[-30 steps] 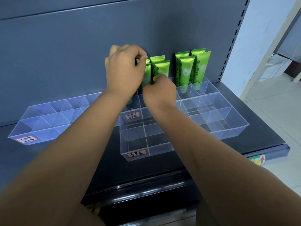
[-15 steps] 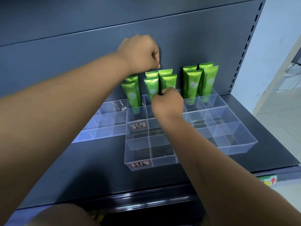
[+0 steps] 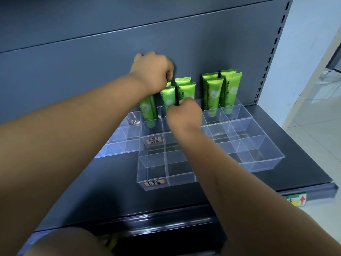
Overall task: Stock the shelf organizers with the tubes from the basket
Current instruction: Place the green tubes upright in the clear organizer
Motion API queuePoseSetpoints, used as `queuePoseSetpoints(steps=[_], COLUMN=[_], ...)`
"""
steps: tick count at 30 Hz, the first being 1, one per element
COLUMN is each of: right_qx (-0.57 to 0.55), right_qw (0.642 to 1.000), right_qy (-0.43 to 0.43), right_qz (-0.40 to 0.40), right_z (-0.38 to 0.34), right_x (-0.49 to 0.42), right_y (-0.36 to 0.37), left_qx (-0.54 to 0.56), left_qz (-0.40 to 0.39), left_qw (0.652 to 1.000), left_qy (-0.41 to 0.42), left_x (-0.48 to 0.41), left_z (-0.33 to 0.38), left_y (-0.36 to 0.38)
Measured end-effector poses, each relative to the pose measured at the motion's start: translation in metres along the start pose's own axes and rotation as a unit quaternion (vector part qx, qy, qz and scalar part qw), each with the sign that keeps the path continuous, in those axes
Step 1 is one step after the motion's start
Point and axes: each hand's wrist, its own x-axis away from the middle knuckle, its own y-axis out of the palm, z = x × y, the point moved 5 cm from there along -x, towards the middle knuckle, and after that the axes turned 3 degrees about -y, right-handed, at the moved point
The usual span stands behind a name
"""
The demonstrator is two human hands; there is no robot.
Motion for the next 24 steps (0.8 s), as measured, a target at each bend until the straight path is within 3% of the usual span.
queuePoseSetpoints(steps=[24], right_qx=[0.017], right_qw=[1.0], right_qy=[-0.005], right_qz=[-0.017], right_z=[0.0002], right_x=[0.0007], right_y=[0.0011], left_qx=[0.034], left_qz=[0.039], left_qw=[0.999], left_qy=[0.0], left_x=[0.0027], left_z=[-0.0017], left_y=[0.0021])
